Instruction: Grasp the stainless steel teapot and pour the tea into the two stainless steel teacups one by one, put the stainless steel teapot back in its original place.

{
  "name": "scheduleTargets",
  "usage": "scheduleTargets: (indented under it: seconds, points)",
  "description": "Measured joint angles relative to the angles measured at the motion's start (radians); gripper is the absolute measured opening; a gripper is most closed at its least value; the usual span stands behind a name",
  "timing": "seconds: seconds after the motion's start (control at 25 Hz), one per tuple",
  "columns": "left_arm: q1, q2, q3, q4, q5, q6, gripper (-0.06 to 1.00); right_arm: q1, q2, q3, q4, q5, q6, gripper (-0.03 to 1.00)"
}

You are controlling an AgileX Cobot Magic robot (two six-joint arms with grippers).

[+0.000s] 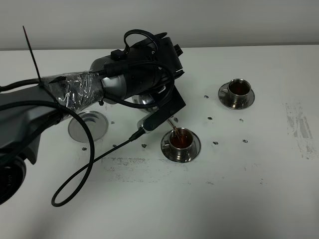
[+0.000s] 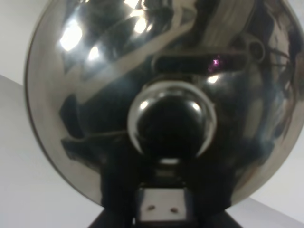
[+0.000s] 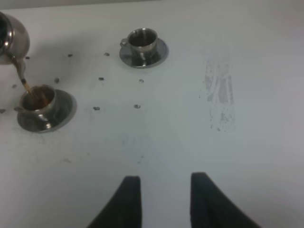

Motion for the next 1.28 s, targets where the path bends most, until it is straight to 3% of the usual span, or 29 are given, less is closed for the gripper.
scheduleTargets:
  seconds: [1.28]
  points:
    - [-0.019,0.0,0.0,0.05,0.0,-0.012,0.19,0.0,0.0,0.0,-0.003,0.0,0.002,0.24]
